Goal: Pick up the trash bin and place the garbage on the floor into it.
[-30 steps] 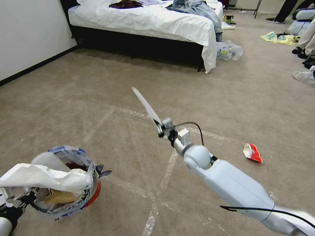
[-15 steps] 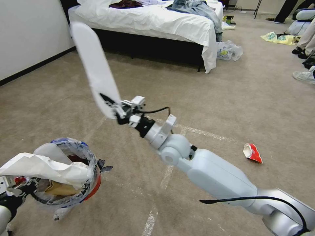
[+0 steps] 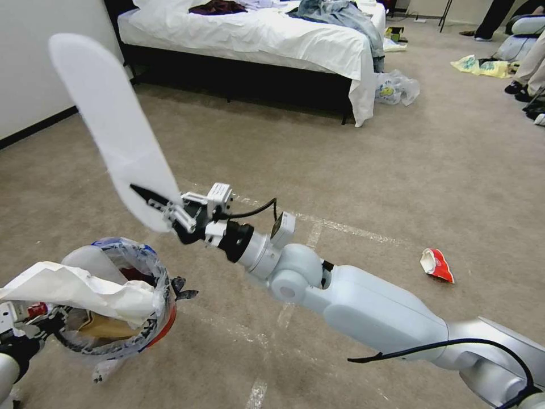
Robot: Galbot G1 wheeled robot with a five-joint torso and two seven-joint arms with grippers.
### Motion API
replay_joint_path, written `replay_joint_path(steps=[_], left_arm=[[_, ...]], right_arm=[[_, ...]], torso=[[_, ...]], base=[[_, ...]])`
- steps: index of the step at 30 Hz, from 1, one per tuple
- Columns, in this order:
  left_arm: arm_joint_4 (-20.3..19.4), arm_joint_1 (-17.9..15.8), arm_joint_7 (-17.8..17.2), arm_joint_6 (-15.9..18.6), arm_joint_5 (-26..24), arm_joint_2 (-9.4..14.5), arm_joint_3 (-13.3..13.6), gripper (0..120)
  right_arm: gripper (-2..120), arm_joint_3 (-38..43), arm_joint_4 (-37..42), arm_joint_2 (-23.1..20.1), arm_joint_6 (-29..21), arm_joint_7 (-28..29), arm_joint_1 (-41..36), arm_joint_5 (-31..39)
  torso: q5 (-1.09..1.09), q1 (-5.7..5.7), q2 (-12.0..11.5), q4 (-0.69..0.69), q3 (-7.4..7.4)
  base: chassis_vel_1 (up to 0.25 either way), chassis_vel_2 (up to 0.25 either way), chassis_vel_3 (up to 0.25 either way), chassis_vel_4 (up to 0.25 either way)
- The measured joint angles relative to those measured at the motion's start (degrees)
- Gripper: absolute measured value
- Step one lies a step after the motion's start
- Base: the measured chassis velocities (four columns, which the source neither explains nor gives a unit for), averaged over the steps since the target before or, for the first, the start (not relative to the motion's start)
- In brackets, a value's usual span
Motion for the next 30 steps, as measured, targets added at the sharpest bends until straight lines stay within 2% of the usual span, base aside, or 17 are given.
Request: replay_joint_path(steps=[14, 25, 30], left_arm=[[-0.83, 1.13, -0.1, -0.03, -0.1, -1.11, -0.63, 1], [-2.0, 1.44, -0.11, -0.04, -0.41, -2.07, -0.83, 1], [-3.0, 2.13, -0.12, -0.04, -1.04, -2.12, -1.21, 1]], right_arm=[[0, -7.14, -2.17, 3.68, 0.67, 0.48, 1.69, 1.25], [0, -11.77, -6.94, 6.49, 2.07, 0.34, 0.79, -0.83], [0, -12.88, -12.04, 8.59, 3.3, -0.76, -0.44, -2.2]], torso=[[0.0, 0.0, 0.01, 0.0, 0.0], [0.0, 0.0, 0.0, 0.0, 0.0], [0.0, 0.0, 0.01, 0.0, 0.0]], base=[[0.0, 0.0, 0.0, 0.0], [0.0, 0.0, 0.0, 0.0], [0.0, 0.0, 0.0, 0.0]])
